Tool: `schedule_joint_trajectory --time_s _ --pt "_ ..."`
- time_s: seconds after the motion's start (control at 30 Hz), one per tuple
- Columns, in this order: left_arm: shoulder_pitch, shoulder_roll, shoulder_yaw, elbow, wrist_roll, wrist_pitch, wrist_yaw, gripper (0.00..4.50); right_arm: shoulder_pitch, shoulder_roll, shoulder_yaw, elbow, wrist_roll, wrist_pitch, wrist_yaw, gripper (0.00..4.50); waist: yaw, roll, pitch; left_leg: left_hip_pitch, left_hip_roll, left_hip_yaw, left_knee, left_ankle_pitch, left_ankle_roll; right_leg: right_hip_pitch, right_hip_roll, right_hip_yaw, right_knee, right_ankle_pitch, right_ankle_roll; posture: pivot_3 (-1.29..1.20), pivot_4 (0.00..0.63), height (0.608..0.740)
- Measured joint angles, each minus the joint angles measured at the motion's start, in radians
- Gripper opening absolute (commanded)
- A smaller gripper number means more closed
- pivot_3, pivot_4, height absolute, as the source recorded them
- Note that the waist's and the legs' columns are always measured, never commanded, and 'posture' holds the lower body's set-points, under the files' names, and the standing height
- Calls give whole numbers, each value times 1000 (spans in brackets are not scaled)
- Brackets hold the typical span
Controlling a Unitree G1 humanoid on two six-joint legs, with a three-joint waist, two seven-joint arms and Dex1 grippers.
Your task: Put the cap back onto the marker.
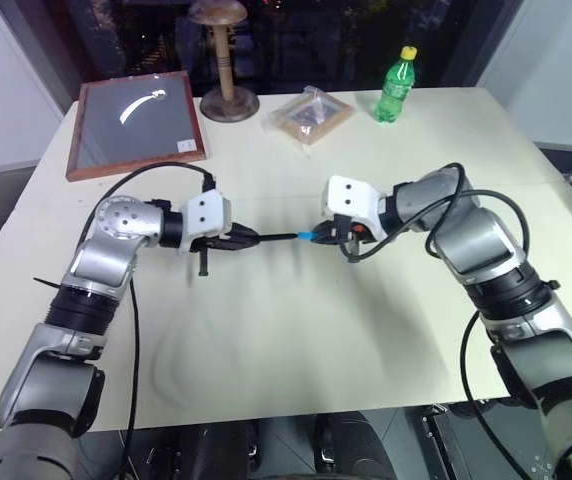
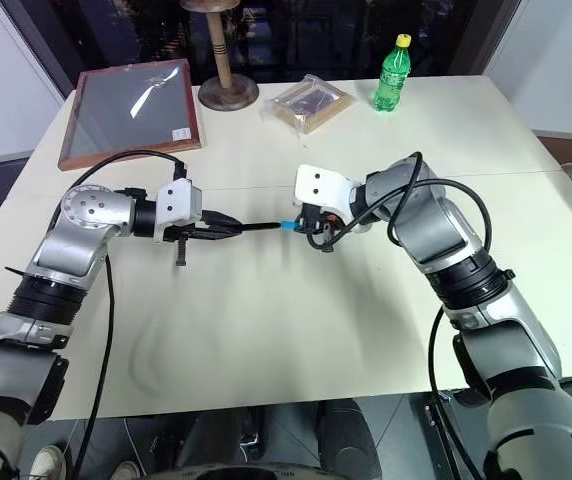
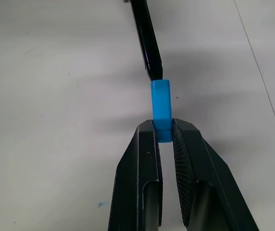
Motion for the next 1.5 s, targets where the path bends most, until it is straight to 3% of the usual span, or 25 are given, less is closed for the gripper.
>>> schedule_joint_trajectory --time_s 0.67,0.97,1.5 --pt "-1 -10 5 6 13 -34 -36 0 -39 4 44 -7 -7 2 60 82 0 0 0 0 0 0 0 0 0 0 0 0 0 0 0 0 150 740" --pt "0 -12 20 10 24 -84 -32 0 -69 27 35 -35 8 160 59 82 0 0 0 0 0 0 0 0 0 0 0 0 0 0 0 0 150 740" --pt "30 -33 61 -6 18 -13 -29 0 -78 49 38 -39 5 183 17 82 -1 0 0 0 0 0 0 0 0 0 0 0 0 0 0 0 150 740"
